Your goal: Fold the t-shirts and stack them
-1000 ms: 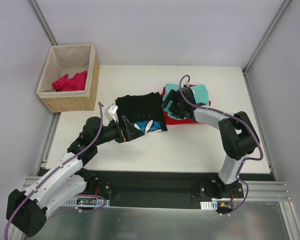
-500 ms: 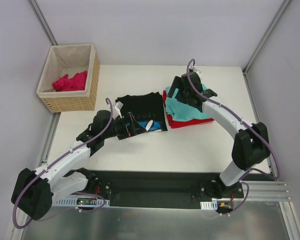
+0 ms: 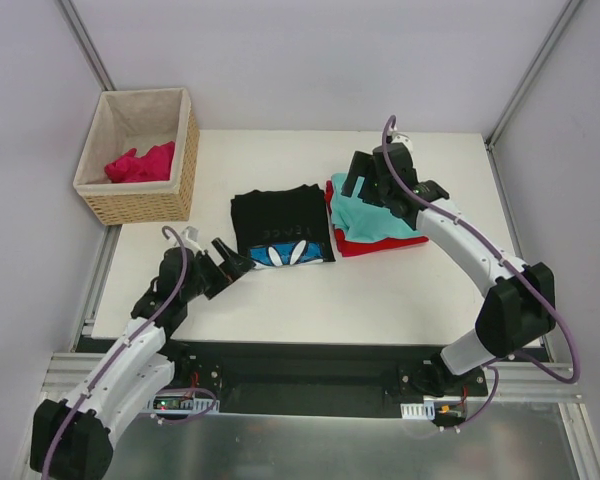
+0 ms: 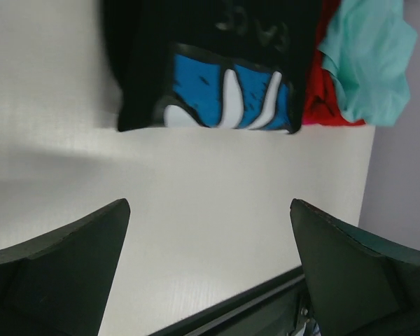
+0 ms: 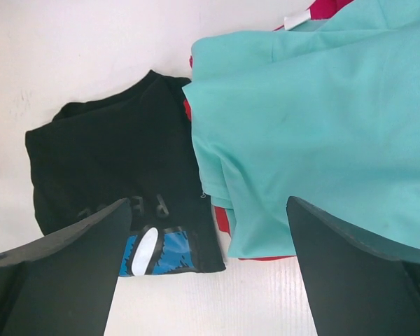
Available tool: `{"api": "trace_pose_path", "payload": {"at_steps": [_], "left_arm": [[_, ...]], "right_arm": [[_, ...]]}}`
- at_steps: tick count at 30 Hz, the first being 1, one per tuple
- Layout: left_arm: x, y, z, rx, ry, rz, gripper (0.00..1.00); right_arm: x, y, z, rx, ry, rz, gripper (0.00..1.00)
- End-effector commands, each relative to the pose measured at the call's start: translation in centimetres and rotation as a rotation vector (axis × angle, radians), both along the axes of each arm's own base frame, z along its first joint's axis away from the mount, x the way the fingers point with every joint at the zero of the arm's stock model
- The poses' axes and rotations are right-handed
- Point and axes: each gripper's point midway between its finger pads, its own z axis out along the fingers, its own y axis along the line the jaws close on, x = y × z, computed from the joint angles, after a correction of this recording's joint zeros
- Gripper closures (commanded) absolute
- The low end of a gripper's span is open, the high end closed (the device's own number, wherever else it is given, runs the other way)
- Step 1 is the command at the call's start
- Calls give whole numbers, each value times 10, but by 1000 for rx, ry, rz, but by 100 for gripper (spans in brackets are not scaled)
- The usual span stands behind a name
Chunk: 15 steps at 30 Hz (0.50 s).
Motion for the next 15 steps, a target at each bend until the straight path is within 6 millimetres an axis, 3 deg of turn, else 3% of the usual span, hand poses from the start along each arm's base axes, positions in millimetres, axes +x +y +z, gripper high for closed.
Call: {"api": "trace_pose_path", "payload": {"at_steps": [1,7,15], "left_arm": [[-1,23,-24,3,82,100,1],[11,20,-44,-48,135,98,1],[41,14,-54,-110,84,105,1]], "right_arm": [[-9,-4,11,-3,-37,26,3],[-15,-9,2,-14,-24,28,3],[-23,-26,5,-20,-38,11,3]]}}
